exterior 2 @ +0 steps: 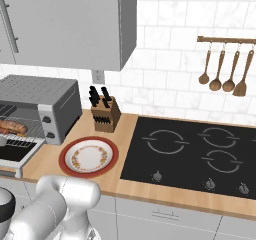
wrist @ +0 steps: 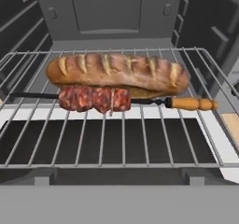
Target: Pick up the kebab skewer and baguette bread, and place them inside the toaster oven. Close the toaster oven door and start by setting the timer.
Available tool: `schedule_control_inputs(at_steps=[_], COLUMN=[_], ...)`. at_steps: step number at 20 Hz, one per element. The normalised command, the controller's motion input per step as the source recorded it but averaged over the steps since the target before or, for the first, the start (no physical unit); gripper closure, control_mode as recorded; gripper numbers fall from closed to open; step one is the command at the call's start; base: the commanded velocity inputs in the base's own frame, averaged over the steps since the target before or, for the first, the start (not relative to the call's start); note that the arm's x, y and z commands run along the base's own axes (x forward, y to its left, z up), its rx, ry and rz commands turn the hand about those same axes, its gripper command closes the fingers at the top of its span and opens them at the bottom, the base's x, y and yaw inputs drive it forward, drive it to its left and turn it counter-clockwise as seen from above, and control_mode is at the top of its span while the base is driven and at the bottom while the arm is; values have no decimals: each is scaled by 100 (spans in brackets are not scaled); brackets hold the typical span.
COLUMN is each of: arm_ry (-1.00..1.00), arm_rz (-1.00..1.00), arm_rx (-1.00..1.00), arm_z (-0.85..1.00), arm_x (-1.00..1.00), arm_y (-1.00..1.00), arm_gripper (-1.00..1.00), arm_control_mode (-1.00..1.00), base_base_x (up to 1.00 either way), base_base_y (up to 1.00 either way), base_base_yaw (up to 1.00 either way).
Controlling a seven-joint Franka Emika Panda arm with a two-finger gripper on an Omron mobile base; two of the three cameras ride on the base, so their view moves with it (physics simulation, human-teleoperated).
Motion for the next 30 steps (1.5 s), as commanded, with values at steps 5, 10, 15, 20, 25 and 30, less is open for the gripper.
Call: schedule_control_inputs(at_steps=[5, 10, 15, 20, 25, 30], arm_ry=[0, 0, 0, 0, 0, 0], arm_rz=[0, 0, 0, 0, 0, 0], arm_rx=[0, 0, 0, 0, 0, 0], arm_z=[-13, -20, -3, -4, -14, -5], arm_x=[24, 4, 0, 0, 0, 5], arm_y=[0, 0, 0, 0, 0, 0], arm_gripper=[-100, -100, -100, -100, -100, -100], arm_control_mode=[-100, -100, -100, -100, -100, -100], base_base_x=[0, 0, 0, 0, 0, 0], base_base_y=[0, 0, 0, 0, 0, 0], base_base_yaw=[0, 0, 0, 0, 0, 0])
